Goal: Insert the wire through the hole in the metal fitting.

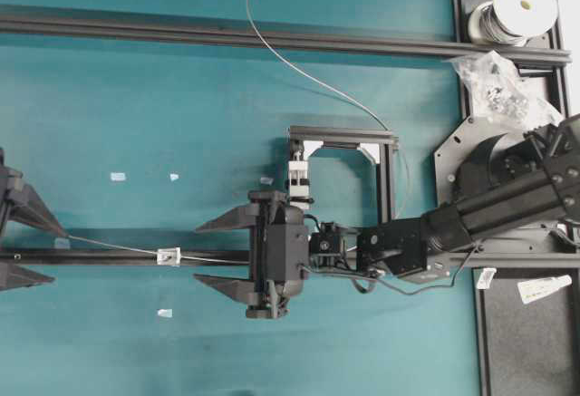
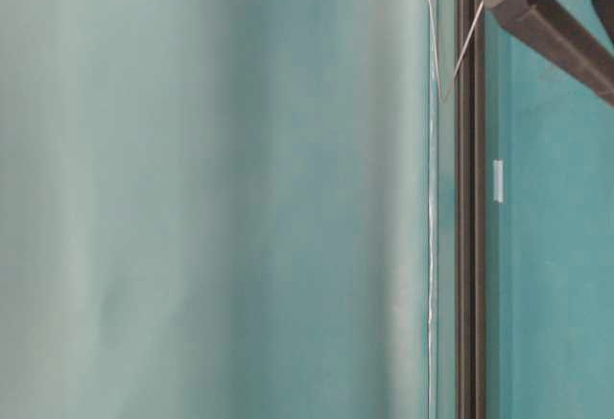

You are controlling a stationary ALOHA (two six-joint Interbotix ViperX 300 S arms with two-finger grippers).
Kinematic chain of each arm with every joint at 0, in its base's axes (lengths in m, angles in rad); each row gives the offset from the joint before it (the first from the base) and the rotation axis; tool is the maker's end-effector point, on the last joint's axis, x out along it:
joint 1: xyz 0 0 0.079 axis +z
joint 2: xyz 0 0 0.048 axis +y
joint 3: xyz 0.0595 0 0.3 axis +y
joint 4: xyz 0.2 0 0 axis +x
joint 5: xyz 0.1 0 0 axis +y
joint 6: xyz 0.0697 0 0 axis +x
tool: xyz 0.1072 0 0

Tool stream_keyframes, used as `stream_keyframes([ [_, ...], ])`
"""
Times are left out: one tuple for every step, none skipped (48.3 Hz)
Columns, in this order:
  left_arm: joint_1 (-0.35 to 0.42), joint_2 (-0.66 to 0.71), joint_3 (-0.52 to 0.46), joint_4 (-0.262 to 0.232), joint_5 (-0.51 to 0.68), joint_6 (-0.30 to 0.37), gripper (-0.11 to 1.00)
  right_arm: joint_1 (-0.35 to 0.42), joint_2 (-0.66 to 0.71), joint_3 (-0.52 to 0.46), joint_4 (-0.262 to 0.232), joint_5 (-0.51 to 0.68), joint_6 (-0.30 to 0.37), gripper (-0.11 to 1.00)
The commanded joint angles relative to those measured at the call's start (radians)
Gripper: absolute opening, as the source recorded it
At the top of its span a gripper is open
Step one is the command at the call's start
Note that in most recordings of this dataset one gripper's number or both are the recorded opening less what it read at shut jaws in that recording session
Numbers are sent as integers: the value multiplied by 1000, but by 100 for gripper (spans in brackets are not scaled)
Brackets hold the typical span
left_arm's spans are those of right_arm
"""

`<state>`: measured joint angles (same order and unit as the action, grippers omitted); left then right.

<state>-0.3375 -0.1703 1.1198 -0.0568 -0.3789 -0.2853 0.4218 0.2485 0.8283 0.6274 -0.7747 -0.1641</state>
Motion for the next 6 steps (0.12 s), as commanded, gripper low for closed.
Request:
stream_keyframes([
  [-2, -46, -5, 5, -12, 28, 87, -2, -44, -3, -3, -9, -2, 86],
  [-2, -54, -6, 5, -12, 38, 87, -2, -44, -3, -3, -9, -3, 86],
  [-2, -63, -6, 5, -12, 51, 87, -2, -46, -3, -3, -9, -6, 86],
  [-2, -71, -5, 5, -14, 63, 87, -2, -48, -3, -3, -9, -8, 86],
  [-2, -81, -5, 5, -15, 77, 87, -2, -49, -3, -3, -9, -11, 87],
  [-2, -89, -6, 5, -17, 87, 87, -2, -51, -3, -5, -9, -12, 87],
])
